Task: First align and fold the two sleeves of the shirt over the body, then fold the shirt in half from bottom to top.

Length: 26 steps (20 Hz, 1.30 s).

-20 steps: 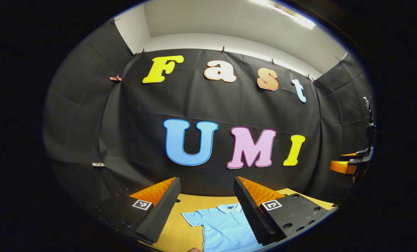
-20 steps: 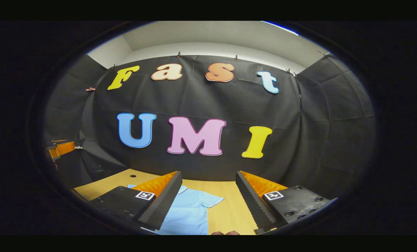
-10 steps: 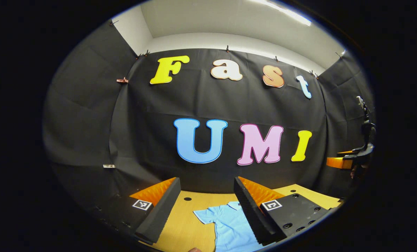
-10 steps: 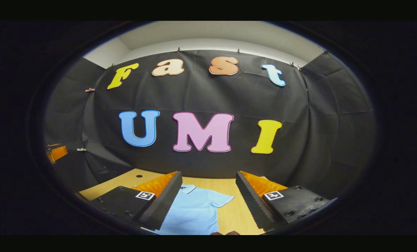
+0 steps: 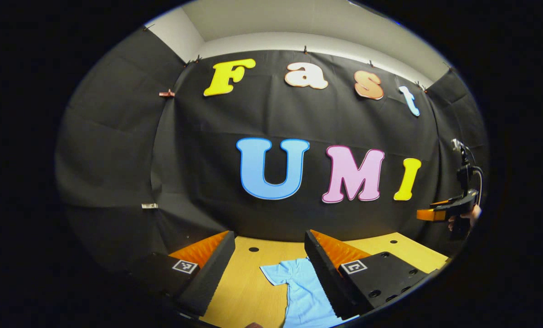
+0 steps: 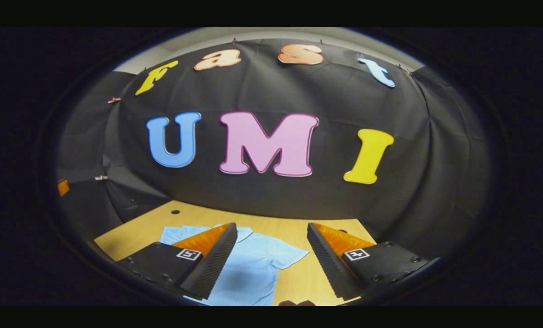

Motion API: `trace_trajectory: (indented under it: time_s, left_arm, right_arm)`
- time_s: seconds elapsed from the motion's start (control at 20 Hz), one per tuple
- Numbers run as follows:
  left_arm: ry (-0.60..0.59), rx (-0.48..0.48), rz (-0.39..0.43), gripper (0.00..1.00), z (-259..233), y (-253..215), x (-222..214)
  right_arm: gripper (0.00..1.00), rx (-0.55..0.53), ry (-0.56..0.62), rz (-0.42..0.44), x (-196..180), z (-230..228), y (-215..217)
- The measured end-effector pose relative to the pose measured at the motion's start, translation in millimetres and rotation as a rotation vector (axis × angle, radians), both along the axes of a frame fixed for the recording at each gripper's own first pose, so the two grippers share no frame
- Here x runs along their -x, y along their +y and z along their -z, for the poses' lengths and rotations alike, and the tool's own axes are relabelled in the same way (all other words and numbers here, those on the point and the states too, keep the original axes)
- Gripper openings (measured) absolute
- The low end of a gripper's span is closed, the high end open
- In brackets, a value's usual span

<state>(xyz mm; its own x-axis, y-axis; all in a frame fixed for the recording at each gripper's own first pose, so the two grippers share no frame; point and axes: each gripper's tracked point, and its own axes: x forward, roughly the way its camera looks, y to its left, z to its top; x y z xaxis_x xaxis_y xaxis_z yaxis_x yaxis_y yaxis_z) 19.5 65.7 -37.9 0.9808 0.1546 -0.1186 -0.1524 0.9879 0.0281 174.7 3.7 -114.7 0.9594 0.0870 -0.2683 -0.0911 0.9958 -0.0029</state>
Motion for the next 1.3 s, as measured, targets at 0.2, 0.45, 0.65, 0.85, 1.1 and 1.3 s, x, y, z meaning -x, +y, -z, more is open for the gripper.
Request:
trace_trajectory:
  time_s: [0.2,0.45,0.65,0.85,1.1,1.3]
  left_arm:
    - [0.012,-0.031,-0.080,0.98,2.4,0.5,-42.7]
    - [0.027,0.027,-0.166,0.98,20.1,-7.0,-113.4]
    - [0.018,0.097,-0.213,0.99,27.7,-20.3,-137.4]
    - [0.060,0.053,-0.194,0.98,37.1,-22.6,-143.4]
    - [0.098,0.004,-0.179,0.98,43.0,-10.7,-142.0]
    - [0.132,-0.022,-0.163,0.98,50.2,2.0,-131.2]
  right_arm:
    - [0.97,0.053,0.139,0.008,-80.4,95.7,-34.0]
    - [0.97,0.011,0.320,-0.051,-148.8,213.5,-50.7]
    - [0.96,-0.022,0.472,-0.048,-165.2,289.1,-63.3]
    - [0.98,0.015,0.566,-0.029,-165.7,335.6,-64.8]
    - [0.71,-0.031,0.610,-0.011,-164.1,356.8,-49.1]
    - [0.05,0.004,0.590,-0.007,-165.9,353.0,-41.4]
